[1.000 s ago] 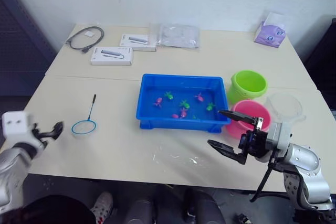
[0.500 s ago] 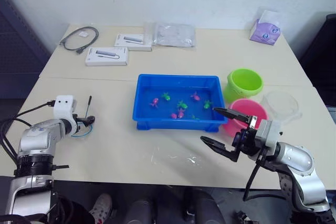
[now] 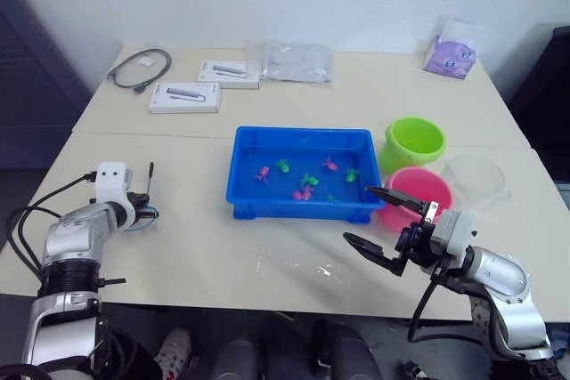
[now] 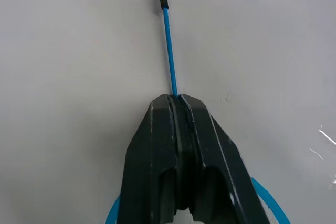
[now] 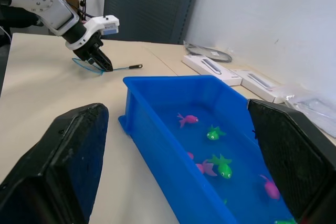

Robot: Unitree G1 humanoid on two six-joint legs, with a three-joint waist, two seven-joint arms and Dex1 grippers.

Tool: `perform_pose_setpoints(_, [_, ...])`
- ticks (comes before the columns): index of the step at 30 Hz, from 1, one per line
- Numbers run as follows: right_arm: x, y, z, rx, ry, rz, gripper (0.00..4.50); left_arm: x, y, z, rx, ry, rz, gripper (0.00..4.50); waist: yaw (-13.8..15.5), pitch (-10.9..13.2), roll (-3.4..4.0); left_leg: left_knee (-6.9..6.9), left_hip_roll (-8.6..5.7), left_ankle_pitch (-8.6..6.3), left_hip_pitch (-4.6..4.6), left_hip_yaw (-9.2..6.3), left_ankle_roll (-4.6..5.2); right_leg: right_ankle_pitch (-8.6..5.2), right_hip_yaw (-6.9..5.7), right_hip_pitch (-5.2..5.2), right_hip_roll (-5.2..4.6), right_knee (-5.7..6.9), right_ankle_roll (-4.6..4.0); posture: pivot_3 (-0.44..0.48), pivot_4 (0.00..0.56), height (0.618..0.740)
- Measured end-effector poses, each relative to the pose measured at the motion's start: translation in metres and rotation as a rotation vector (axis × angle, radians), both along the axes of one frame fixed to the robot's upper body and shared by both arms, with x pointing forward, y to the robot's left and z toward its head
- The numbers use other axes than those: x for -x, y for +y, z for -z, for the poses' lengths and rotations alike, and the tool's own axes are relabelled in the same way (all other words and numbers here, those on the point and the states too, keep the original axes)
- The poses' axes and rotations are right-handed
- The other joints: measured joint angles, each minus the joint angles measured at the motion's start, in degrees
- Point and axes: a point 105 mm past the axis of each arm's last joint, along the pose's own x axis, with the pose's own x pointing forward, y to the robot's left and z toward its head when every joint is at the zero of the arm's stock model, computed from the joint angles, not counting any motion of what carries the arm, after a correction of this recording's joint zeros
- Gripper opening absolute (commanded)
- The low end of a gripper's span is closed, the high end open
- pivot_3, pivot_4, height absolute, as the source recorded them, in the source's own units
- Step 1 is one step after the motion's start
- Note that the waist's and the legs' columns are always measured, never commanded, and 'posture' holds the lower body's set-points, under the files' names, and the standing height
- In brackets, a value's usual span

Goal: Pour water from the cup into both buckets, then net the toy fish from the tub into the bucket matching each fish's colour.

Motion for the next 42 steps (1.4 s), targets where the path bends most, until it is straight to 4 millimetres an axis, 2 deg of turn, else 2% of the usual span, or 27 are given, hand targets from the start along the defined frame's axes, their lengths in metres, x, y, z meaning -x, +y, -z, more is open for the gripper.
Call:
perform_pose_setpoints(3, [0.000,-0.002,0.001,-0.041,0.053,-0.003,4.50,0.005,0.005,-0.003,0.026,-0.016,0.021,0.02,-0.31,0.04,-0.07,0.00,0.00,0.00,-0.06,-0.01,0.00,0.00,-0.01,-0.01,-0.01,0.00,0.00,0.000,0.150,0.740])
perform_pose_setpoints(8, [-0.001,0.000,-0.013,-0.115,0.078,-0.010,4.50,0.002,0.004,-0.024,0.030,-0.105,0.100,0.02,-0.35,0.08,-0.14,-0.01,0.00,-0.02,-0.10,-0.05,-0.01,0.00,-0.03,-0.04,-0.04,-0.08,0.00,0.000,0.150,0.740])
perform_pose_setpoints(9, [-0.002,0.002,-0.014,-0.099,0.099,-0.024,4.50,0.004,0.002,-0.028,0.018,-0.123,0.165,0.02,-0.34,0.13,-0.17,-0.01,0.00,-0.03,-0.13,-0.05,0.00,0.00,-0.04,-0.05,-0.04,-0.08,0.00,0.000,0.150,0.740])
perform_pose_setpoints(10, [-0.004,0.003,-0.015,-0.020,0.141,-0.047,4.50,0.006,-0.014,-0.042,-0.027,-0.160,0.364,0.02,-0.48,0.49,-0.27,0.08,-0.05,-0.02,-0.36,0.01,0.02,0.01,-0.01,-0.27,-0.13,-0.05,-0.01,0.000,0.150,0.740])
perform_pose_setpoints(11, [-0.010,0.002,-0.024,0.079,0.161,-0.051,4.50,0.009,-0.042,-0.068,-0.104,-0.225,0.640,0.02,-0.57,0.58,-0.37,0.19,-0.06,0.00,-0.86,-0.01,-0.05,0.18,-0.03,-0.72,-0.21,-0.04,-0.10,0.000,0.150,0.740])
perform_pose_setpoints(12, [-0.017,0.005,-0.040,0.151,0.154,-0.052,4.50,0.019,-0.074,-0.096,-0.202,-0.281,0.942,0.02,-0.53,0.54,-0.43,0.41,-0.04,0.11,-1.27,-0.09,-0.01,0.31,-0.10,-1.03,-0.21,-0.06,-0.20,0.000,0.150,0.740])
perform_pose_setpoints(14, [-0.019,0.015,-0.066,0.179,0.118,-0.080,4.50,0.033,-0.113,-0.129,-0.319,-0.359,1.281,0.02,-0.37,0.43,-0.21,0.55,-0.01,0.14,-1.35,-0.27,-0.01,0.27,-0.28,-1.00,-0.21,-0.16,-0.28,0.000,0.150,0.740])
perform_pose_setpoints(16, [-0.017,0.028,-0.073,0.187,0.151,-0.142,4.50,0.040,-0.141,-0.147,-0.385,-0.407,1.481,0.02,-0.21,0.39,0.03,0.50,0.01,0.15,-1.37,-0.27,0.00,0.25,-0.41,-0.96,-0.09,-0.19,-0.31,0.000,0.150,0.740])
perform_pose_setpoints(20, [-0.018,0.035,-0.060,0.227,0.259,-0.166,4.50,0.043,-0.171,-0.142,-0.386,-0.416,1.661,0.02,-0.24,0.42,0.02,0.75,0.03,0.24,-1.90,-0.16,0.12,0.30,-0.64,-1.28,0.17,0.15,-0.21,0.000,0.150,0.740])
perform_pose_setpoints(24, [-0.023,0.035,-0.058,0.239,0.307,-0.135,4.50,0.049,-0.186,-0.131,-0.378,-0.392,1.764,0.02,-0.48,0.47,-0.07,0.96,-0.01,0.22,-1.90,-0.07,0.35,0.43,-0.87,-1.18,0.20,0.12,0.01,0.000,0.150,0.740])
perform_pose_setpoints(26, [-0.026,0.039,-0.058,0.238,0.320,-0.124,4.50,0.050,-0.192,-0.133,-0.392,-0.386,1.794,0.02,-0.37,0.48,-0.08,0.99,-0.05,0.25,-1.90,-0.14,0.42,0.48,-0.86,-1.10,0.14,0.06,0.10,0.000,0.150,0.740])
perform_pose_setpoints(31, [-0.028,0.044,-0.056,0.232,0.352,-0.116,4.50,0.051,-0.200,-0.135,-0.406,-0.381,1.814,0.02,-0.15,0.48,-0.07,0.99,-0.07,0.24,-1.96,-0.25,0.46,0.50,-0.74,-1.08,0.10,-0.03,0.13,0.000,0.150,0.740])
perform_pose_setpoints(36, [-0.025,0.060,-0.056,0.257,0.410,-0.156,4.50,0.055,-0.233,-0.126,-0.347,-0.351,1.889,0.02,0.72,0.47,-0.08,1.03,-0.14,0.27,-1.98,-0.25,0.51,0.52,-0.76,-1.07,0.16,-0.02,0.18,0.000,0.150,0.740])
perform_pose_setpoints(42, [-0.022,0.066,-0.047,0.281,0.467,-0.169,4.50,0.051,-0.242,-0.125,-0.327,-0.309,1.864,0.02,0.82,0.48,-0.08,1.03,-0.14,0.27,-1.99,-0.25,0.51,0.53,-0.82,-1.07,0.24,-0.03,0.18,0.000,0.150,0.740])
